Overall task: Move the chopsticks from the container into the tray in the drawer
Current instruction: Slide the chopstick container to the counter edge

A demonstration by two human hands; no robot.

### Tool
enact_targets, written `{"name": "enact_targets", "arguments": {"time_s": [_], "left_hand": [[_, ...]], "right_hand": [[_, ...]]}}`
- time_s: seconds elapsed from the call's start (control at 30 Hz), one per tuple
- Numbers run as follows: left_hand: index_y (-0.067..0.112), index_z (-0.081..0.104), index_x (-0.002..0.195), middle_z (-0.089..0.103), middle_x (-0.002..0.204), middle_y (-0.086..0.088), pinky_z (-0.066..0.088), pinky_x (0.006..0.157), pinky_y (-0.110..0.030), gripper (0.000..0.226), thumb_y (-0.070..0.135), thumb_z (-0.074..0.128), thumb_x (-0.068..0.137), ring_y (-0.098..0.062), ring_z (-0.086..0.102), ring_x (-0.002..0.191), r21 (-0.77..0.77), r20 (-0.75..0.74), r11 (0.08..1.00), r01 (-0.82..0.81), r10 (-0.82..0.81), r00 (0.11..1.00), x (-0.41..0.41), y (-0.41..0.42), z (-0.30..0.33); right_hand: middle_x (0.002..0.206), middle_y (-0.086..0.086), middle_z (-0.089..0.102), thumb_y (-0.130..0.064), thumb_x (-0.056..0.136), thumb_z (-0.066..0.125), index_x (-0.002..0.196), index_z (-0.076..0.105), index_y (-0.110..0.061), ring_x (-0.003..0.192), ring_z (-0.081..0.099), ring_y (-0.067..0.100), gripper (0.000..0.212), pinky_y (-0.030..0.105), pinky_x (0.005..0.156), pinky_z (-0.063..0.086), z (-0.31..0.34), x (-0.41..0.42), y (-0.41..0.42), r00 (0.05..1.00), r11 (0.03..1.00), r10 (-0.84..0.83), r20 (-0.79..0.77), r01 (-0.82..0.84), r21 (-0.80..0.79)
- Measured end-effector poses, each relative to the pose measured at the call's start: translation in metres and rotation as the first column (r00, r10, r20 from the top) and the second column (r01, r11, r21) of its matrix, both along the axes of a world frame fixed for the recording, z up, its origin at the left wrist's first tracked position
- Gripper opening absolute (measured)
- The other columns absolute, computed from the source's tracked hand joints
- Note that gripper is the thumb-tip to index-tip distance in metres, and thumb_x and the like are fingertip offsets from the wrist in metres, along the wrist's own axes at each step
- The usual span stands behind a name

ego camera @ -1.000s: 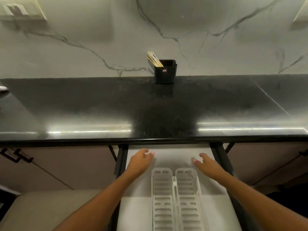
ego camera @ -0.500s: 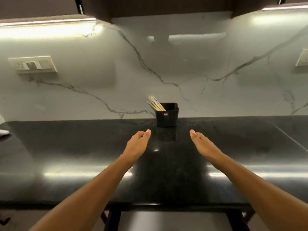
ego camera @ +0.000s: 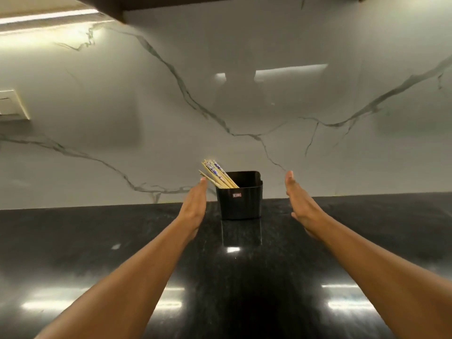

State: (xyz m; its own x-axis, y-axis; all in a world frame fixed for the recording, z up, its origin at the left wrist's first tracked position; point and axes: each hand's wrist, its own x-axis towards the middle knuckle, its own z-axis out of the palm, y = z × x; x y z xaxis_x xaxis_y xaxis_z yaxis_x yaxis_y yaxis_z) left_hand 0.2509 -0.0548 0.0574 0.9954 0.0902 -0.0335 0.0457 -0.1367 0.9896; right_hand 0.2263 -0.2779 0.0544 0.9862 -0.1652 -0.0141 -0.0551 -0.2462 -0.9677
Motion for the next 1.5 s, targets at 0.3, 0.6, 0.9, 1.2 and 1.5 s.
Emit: {"name": "enact_targets", "arguments": {"time_s": [0.3,0.6,0.9,1.2,1.5], "left_hand": [[0.023,0.009,0.153,0.008,0.162,-0.008,0.015,0.119,-0.049,0.075,0.067,0.018,0.093,-0.029,0.010,0.148,-0.095,-0.063,0.995,0.022,-0.028,0.998,0.074,-0.016,-0.031],[0.019,0.015,0.153,0.016,0.161,-0.005,0.011,0.118,-0.047,0.084,0.073,0.008,0.088,-0.023,0.012,0.148,-0.154,-0.113,0.977,0.146,-0.164,0.980,0.093,-0.027,-0.039],[0.020,0.016,0.152,0.020,0.160,-0.003,0.014,0.117,-0.035,0.074,0.063,0.003,0.094,-0.018,0.017,0.146,-0.172,-0.007,0.948,0.268,-0.274,0.962,0.054,-0.020,-0.025],[0.028,0.019,0.152,0.024,0.158,0.004,0.015,0.111,-0.028,0.079,0.069,0.004,0.086,-0.012,0.020,0.145,-0.087,0.145,0.958,0.272,-0.258,0.955,-0.047,0.007,-0.007],[0.028,0.023,0.150,0.029,0.152,0.012,0.024,0.110,-0.017,0.084,0.072,0.004,0.081,-0.002,0.030,0.133,-0.131,0.032,0.941,0.312,-0.311,0.950,-0.214,0.026,-0.005]], "right_hand": [[0.161,0.006,0.007,-0.069,0.089,0.011,0.152,0.007,-0.024,0.147,0.012,0.025,0.078,0.052,0.118,0.014,-0.035,0.075,0.007,0.998,0.995,0.061,-0.008,-0.060,0.083],[0.161,0.007,0.000,-0.078,0.081,0.010,0.151,0.002,-0.029,0.148,0.004,0.027,0.086,0.052,0.118,0.008,-0.049,0.111,0.025,0.986,0.978,0.158,-0.059,-0.148,0.148],[0.160,0.010,0.008,-0.072,0.087,0.013,0.152,0.007,-0.022,0.147,0.007,0.027,0.082,0.048,0.117,0.009,-0.028,0.073,0.025,0.969,0.940,0.247,-0.005,-0.238,0.246],[0.161,0.002,0.004,-0.073,0.086,0.012,0.152,0.006,-0.032,0.148,0.006,0.025,0.078,0.052,0.118,0.009,0.002,-0.030,0.032,0.970,0.938,0.241,0.030,-0.241,0.249],[0.161,0.003,0.009,-0.068,0.090,0.011,0.153,0.010,-0.025,0.148,0.010,0.024,0.076,0.049,0.119,0.014,0.023,-0.189,0.052,0.979,0.958,0.197,-0.054,-0.180,0.225]]}}
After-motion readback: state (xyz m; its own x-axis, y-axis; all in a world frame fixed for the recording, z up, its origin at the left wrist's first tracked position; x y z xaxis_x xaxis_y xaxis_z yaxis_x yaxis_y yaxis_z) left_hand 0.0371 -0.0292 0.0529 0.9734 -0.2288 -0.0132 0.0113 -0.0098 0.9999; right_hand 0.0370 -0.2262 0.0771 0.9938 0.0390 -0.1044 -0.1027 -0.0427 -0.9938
